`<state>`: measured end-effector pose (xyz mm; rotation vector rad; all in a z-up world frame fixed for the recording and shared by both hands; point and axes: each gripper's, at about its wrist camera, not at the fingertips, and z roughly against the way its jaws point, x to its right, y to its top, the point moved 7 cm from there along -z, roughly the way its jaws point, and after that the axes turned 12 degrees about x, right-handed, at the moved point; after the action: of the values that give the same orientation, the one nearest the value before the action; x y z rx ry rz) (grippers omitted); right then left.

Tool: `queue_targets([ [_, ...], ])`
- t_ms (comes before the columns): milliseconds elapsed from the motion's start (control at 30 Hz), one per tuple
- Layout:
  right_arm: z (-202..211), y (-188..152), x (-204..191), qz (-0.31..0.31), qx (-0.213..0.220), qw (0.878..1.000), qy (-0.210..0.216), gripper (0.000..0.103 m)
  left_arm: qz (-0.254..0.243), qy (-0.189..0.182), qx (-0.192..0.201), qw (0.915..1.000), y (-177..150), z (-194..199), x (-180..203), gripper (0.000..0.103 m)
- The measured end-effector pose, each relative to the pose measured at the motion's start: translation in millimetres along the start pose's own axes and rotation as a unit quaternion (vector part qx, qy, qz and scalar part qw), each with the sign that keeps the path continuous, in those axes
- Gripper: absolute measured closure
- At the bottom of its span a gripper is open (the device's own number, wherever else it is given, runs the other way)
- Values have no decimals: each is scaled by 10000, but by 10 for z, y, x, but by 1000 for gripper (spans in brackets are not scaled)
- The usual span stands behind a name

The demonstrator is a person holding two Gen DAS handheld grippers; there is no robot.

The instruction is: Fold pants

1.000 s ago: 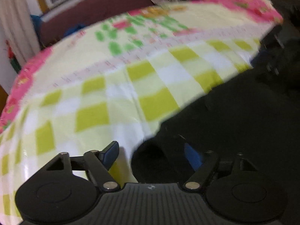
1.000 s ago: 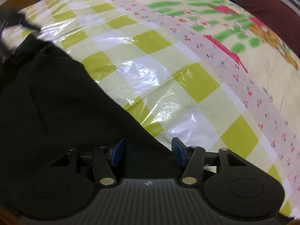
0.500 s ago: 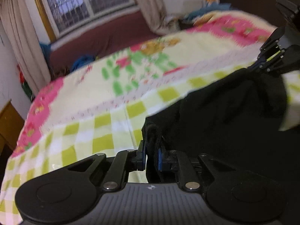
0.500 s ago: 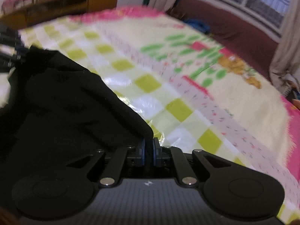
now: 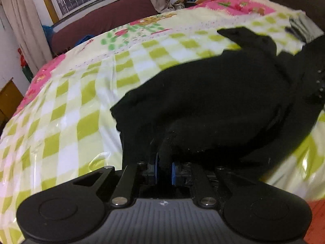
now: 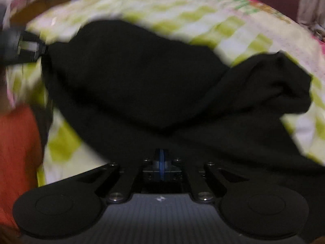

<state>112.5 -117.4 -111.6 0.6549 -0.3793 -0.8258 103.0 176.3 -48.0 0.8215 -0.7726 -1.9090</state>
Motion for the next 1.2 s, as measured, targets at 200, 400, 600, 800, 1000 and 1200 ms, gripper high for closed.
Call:
queue_targets([
  [200,52,551,-236,1354,671,9883,-187,91,69,92,248,9996,11,100,-44,73],
  [400,-234,928,-863,2786,1066,9530,531,55,-183,191,314,9992,-48,30,30,73],
  [600,-627,1303,-1201,2373,994,9653,446,93,-311,423,578,9969,83,92,-114,72],
  [800,-452,1417,-1452,2067,1256,9681,656,91,-84,724,843,9938,35,323,-337,72],
  [1000,-632,1210,-1372,1896,932,9743,786,72,-547,907,164,9942,-379,111,-132,70],
  [1200,-58,1220,-789,1000,1519,9826,369,65,-217,1306,67,9912,-295,357,-400,66],
])
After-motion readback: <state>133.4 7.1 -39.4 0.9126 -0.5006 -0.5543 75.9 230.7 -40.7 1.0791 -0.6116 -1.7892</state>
